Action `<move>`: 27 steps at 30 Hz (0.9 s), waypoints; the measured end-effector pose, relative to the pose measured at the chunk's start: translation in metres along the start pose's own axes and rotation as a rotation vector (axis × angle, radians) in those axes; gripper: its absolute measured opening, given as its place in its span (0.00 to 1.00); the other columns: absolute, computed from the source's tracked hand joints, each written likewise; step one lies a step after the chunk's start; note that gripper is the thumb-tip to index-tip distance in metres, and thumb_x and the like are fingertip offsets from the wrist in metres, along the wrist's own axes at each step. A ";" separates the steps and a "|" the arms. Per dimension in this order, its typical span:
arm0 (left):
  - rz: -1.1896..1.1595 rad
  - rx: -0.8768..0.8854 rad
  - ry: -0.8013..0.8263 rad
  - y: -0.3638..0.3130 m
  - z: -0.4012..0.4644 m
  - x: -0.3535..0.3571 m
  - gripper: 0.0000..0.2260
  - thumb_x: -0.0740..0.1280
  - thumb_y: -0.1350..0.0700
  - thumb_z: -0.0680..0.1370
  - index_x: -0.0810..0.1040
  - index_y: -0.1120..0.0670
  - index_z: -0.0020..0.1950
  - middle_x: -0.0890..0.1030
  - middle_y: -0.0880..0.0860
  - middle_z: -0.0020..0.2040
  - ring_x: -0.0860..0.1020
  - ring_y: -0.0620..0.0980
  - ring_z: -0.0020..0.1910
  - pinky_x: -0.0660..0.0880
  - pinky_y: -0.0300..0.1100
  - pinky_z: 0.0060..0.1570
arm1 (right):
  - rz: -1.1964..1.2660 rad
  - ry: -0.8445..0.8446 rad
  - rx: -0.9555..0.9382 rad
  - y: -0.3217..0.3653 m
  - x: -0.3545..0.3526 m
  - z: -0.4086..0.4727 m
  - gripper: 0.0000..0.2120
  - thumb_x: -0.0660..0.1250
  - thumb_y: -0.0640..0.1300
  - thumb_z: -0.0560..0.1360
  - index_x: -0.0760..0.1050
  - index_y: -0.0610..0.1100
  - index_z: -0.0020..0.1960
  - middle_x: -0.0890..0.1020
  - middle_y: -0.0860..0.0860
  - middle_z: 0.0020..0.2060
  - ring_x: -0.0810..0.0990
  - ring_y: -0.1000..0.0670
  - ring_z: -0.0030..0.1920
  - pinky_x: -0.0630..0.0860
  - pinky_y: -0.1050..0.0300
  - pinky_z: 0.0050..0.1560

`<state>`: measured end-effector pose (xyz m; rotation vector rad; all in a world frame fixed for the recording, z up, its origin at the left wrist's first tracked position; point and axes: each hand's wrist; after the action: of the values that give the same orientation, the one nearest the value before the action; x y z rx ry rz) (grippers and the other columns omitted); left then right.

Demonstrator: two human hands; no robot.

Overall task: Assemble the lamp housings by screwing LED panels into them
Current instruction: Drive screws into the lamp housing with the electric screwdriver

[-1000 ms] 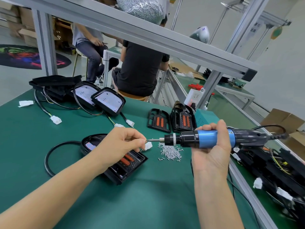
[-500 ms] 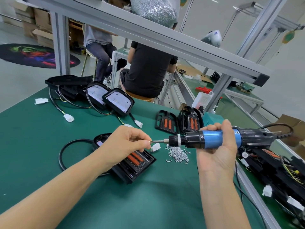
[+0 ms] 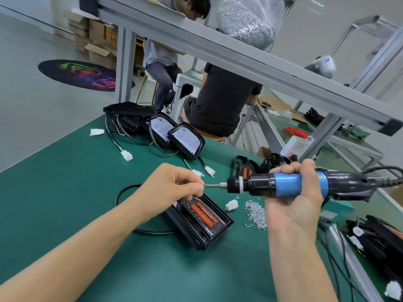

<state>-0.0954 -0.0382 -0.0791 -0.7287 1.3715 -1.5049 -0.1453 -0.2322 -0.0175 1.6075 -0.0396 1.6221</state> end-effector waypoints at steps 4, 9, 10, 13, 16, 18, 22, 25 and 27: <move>0.133 0.029 -0.046 0.004 -0.008 -0.017 0.06 0.68 0.51 0.70 0.82 0.51 0.38 0.82 0.56 0.36 0.75 0.45 0.33 0.73 0.41 0.39 | -0.034 0.038 0.030 -0.018 0.010 -0.003 0.12 0.71 0.37 0.67 0.73 0.49 0.45 0.76 0.54 0.31 0.76 0.56 0.30 0.77 0.62 0.40; 0.250 0.041 -0.306 0.024 -0.016 -0.036 0.07 0.70 0.58 0.75 0.81 0.49 0.37 0.80 0.40 0.32 0.73 0.38 0.30 0.67 0.29 0.36 | -0.121 0.055 0.030 -0.041 0.017 -0.004 0.10 0.68 0.35 0.71 0.73 0.49 0.45 0.76 0.54 0.31 0.75 0.55 0.31 0.77 0.62 0.40; 0.303 0.039 -0.344 0.028 -0.016 -0.038 0.07 0.69 0.58 0.75 0.81 0.49 0.38 0.79 0.39 0.31 0.72 0.38 0.29 0.67 0.30 0.35 | -0.157 0.058 0.023 -0.045 0.017 -0.004 0.10 0.67 0.34 0.74 0.72 0.49 0.45 0.76 0.54 0.31 0.75 0.56 0.30 0.76 0.63 0.39; 0.479 0.046 -0.340 0.038 -0.018 -0.035 0.05 0.68 0.55 0.76 0.80 0.48 0.41 0.75 0.39 0.29 0.71 0.41 0.30 0.66 0.37 0.35 | -0.289 0.073 0.006 -0.059 0.014 -0.007 0.10 0.65 0.33 0.76 0.72 0.48 0.48 0.76 0.54 0.31 0.75 0.55 0.31 0.77 0.62 0.40; 0.585 0.053 -0.280 0.044 -0.017 -0.029 0.04 0.66 0.52 0.77 0.80 0.47 0.44 0.74 0.41 0.28 0.71 0.41 0.31 0.67 0.38 0.37 | -0.360 0.096 0.003 -0.069 0.010 -0.009 0.11 0.66 0.32 0.75 0.73 0.47 0.49 0.76 0.53 0.35 0.76 0.54 0.32 0.76 0.61 0.39; 0.597 0.042 -0.268 0.046 -0.016 -0.029 0.04 0.65 0.52 0.78 0.80 0.47 0.45 0.73 0.40 0.28 0.71 0.41 0.31 0.67 0.38 0.38 | -0.387 0.119 0.004 -0.074 0.008 -0.011 0.11 0.67 0.32 0.74 0.73 0.47 0.50 0.77 0.53 0.32 0.76 0.54 0.31 0.77 0.61 0.38; 0.590 0.045 -0.251 0.048 -0.014 -0.029 0.05 0.65 0.53 0.78 0.79 0.48 0.45 0.73 0.41 0.27 0.71 0.41 0.30 0.67 0.38 0.37 | -0.430 0.135 0.001 -0.081 0.005 -0.012 0.11 0.68 0.32 0.74 0.75 0.47 0.51 0.76 0.52 0.33 0.77 0.53 0.32 0.77 0.61 0.38; 0.579 0.049 -0.242 0.048 -0.014 -0.029 0.05 0.65 0.54 0.78 0.79 0.49 0.45 0.73 0.41 0.27 0.71 0.42 0.30 0.68 0.39 0.38 | -0.443 0.151 -0.013 -0.083 0.006 -0.012 0.11 0.67 0.32 0.75 0.74 0.46 0.51 0.77 0.54 0.32 0.76 0.53 0.31 0.77 0.62 0.38; 0.563 0.054 -0.244 0.048 -0.014 -0.029 0.05 0.65 0.54 0.78 0.79 0.50 0.44 0.73 0.41 0.27 0.71 0.42 0.30 0.69 0.40 0.39 | -0.454 0.163 -0.033 -0.084 0.007 -0.012 0.10 0.67 0.32 0.75 0.73 0.45 0.51 0.77 0.56 0.31 0.76 0.54 0.31 0.76 0.63 0.38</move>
<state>-0.0847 -0.0026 -0.1239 -0.4236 1.2126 -0.9693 -0.1066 -0.1670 -0.0563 1.3334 0.3569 1.3788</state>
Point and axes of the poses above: each hand's wrist, its own z-axis towards the middle knuckle, its own x-axis out of the palm, y = z × x
